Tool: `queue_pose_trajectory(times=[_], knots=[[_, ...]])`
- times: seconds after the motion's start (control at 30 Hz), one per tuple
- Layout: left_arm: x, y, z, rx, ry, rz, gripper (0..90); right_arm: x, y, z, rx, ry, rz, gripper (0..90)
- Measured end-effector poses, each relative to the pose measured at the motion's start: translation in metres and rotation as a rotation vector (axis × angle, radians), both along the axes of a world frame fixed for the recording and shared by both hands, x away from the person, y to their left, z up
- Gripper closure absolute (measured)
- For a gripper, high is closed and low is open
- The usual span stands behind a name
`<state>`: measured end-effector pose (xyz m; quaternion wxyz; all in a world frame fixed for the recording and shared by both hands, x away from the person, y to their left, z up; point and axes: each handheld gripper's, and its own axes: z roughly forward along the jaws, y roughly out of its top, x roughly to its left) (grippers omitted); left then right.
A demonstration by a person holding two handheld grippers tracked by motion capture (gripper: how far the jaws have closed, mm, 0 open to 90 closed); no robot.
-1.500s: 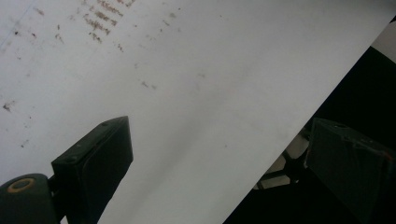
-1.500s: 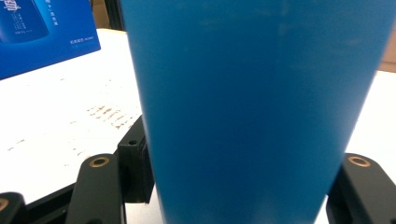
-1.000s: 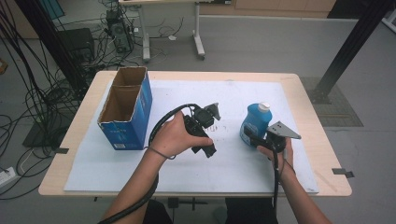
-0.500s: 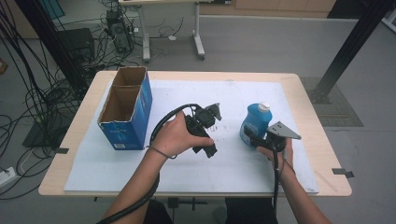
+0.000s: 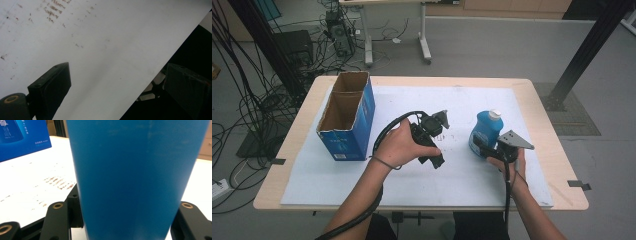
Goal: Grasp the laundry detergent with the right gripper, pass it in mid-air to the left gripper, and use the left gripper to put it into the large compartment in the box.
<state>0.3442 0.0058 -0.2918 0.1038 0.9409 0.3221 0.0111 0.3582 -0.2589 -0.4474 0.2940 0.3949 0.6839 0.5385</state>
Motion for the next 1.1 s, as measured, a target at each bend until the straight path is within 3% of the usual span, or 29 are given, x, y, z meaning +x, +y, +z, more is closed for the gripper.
queue_pose_trajectory(times=[1.1], knots=[[0.0004,-0.0047,0.0036,0.006,-0.004,0.001,7.7,-0.0002,-0.0001,-0.0008,0.009,-0.001,-0.001,41.9]])
